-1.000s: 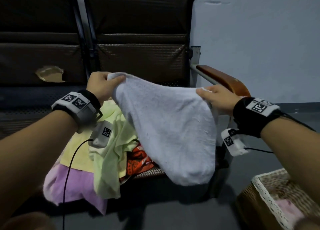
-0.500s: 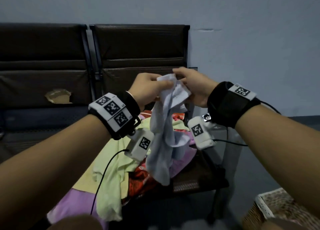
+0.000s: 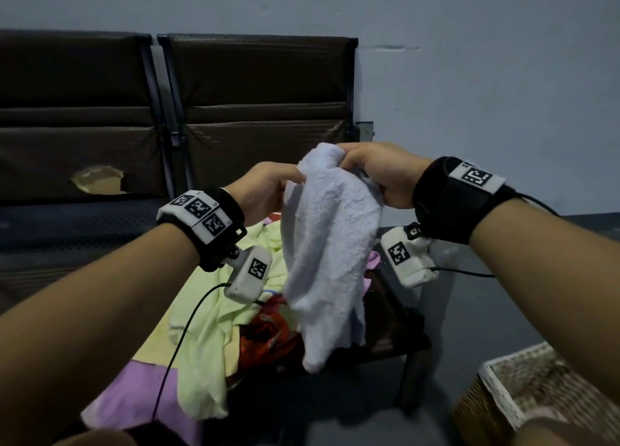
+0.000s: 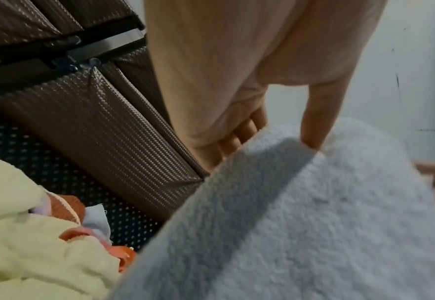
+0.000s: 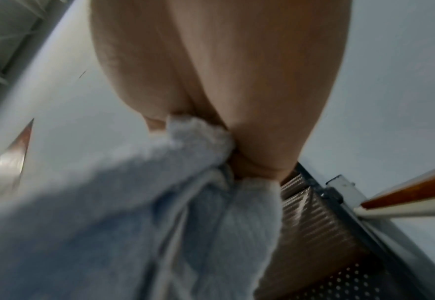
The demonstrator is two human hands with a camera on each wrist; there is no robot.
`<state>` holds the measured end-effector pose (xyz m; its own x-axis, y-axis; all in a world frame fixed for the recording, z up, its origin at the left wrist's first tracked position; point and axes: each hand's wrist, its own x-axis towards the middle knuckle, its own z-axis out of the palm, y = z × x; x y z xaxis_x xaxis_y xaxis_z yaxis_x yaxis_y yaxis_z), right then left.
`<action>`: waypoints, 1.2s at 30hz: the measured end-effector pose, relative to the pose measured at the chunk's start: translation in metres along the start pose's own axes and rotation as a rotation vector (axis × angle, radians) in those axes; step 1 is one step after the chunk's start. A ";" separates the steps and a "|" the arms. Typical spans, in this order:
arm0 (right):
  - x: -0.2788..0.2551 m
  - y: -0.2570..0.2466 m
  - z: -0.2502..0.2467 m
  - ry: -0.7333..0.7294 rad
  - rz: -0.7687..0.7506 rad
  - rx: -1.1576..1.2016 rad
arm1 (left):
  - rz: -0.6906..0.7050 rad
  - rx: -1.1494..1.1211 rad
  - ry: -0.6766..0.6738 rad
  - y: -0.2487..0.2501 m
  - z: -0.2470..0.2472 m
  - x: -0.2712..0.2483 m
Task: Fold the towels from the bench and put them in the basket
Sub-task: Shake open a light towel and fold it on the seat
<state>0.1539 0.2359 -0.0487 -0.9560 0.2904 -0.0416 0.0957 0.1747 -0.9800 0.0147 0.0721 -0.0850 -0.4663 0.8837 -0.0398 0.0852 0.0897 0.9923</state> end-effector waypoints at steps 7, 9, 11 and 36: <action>0.024 0.019 -0.045 0.245 0.146 -0.799 | 0.171 0.207 0.369 0.000 -0.022 0.049; 0.038 0.022 -0.054 0.403 0.070 -0.765 | 0.243 0.260 0.488 0.005 -0.024 0.066; 0.055 0.021 -0.060 0.550 -0.073 -0.652 | 0.315 0.267 0.554 0.018 -0.025 0.082; -0.015 0.178 -0.024 -0.204 0.473 -0.317 | -0.460 0.467 -0.192 -0.130 -0.002 0.009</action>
<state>0.1922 0.2854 -0.2174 -0.8205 0.2238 -0.5260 0.5713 0.3516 -0.7416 -0.0023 0.0674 -0.2138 -0.3851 0.7700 -0.5087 0.3064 0.6266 0.7166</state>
